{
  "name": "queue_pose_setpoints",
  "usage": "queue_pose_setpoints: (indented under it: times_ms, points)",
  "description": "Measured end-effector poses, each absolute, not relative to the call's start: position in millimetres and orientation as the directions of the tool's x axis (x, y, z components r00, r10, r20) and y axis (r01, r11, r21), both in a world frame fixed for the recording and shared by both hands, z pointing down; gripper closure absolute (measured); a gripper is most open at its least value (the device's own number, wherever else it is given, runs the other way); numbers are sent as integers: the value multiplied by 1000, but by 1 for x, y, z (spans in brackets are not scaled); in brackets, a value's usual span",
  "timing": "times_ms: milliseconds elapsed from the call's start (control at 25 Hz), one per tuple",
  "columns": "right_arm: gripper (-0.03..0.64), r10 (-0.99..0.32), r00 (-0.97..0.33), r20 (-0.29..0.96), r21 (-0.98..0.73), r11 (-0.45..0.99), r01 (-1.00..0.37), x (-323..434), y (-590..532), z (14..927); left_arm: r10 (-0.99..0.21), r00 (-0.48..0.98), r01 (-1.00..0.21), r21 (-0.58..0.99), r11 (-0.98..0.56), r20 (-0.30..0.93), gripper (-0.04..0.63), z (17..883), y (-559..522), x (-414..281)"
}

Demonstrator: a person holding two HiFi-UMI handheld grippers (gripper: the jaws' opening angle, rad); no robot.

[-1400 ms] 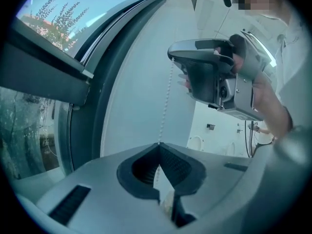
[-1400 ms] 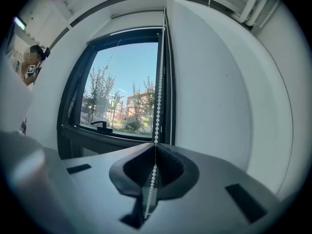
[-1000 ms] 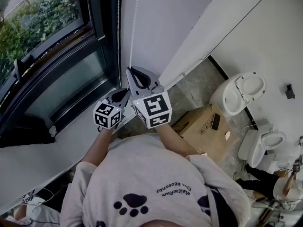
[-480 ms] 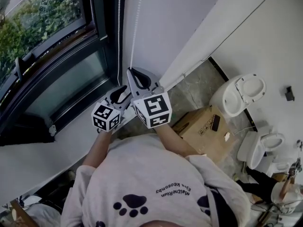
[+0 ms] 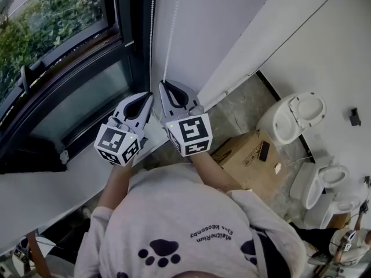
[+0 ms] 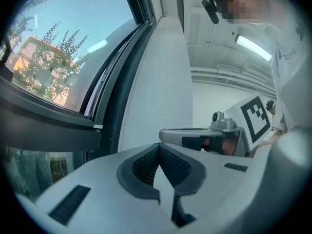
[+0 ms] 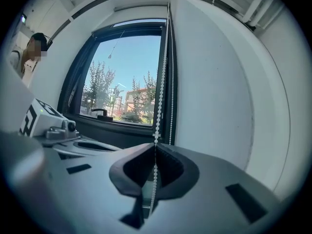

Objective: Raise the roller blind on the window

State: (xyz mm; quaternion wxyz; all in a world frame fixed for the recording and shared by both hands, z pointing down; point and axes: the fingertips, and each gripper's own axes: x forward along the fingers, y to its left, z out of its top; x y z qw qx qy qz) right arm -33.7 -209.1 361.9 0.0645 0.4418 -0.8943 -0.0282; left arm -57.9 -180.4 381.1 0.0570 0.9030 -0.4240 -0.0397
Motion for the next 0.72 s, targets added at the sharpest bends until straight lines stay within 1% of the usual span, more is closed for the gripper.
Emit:
queue_pose_setpoints:
  times_ms: [160, 240, 280, 560, 720]
  points:
    - [597, -815, -574, 77, 136, 579, -804, -29, -207, 356, -780, 625, -770, 147, -621, -20, 588, 369, -178, -55]
    - [507, -833, -549, 63, 139, 552, -822, -23, -205, 353, -789, 614, -779, 144, -611, -27, 588, 362, -177, -55]
    - [500, -844, -533, 55, 140, 535, -833, -19, -203, 350, -796, 605, -785, 141, -603, -31, 588, 359, -177, -56]
    - [506, -892, -451, -29, 165, 441, -882, 5, -180, 327, -854, 516, -848, 103, -521, -69, 588, 339, -171, -69]
    - [595, -895, -439, -81, 189, 419, -888, 11, -166, 316, -871, 484, -868, 78, -490, -86, 588, 332, -163, -69]
